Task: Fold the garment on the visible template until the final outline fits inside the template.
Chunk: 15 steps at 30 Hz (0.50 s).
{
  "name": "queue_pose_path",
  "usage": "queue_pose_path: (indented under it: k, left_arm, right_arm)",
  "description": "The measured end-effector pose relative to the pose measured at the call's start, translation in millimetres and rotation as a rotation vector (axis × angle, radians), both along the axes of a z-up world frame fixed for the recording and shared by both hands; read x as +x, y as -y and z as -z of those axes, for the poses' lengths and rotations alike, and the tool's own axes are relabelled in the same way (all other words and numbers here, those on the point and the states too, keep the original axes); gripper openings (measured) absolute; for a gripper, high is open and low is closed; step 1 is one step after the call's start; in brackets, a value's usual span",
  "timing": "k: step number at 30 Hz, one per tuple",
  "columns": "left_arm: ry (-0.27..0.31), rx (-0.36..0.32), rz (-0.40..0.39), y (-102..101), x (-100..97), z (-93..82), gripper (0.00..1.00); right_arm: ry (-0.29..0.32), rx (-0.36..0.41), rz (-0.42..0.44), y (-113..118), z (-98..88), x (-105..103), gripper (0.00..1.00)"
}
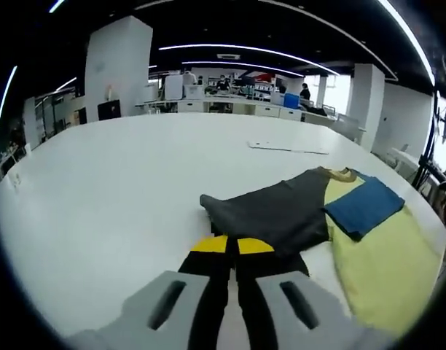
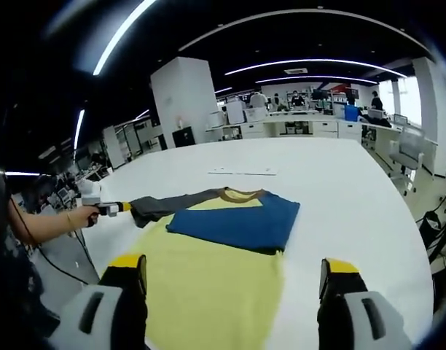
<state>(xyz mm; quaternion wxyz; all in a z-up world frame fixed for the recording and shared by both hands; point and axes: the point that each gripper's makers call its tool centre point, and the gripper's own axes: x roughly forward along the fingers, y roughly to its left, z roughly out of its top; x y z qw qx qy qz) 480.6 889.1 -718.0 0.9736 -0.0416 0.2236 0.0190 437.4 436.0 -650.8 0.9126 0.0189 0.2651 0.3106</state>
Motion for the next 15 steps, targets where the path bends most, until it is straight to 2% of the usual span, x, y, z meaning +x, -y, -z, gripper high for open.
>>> queue_pose_path:
  k: [9,15]
  left_arm:
    - [0.061,-0.024,0.037,26,24.0,-30.7,0.00]
    - [0.079,-0.027,0.072,47,40.6,-42.8,0.00]
  right_arm:
    - [-0.010,0.018,-0.014,-5,2.2,-3,1.00]
    - [-0.019,0.026,-0.019,-7,4.9,-4,1.00]
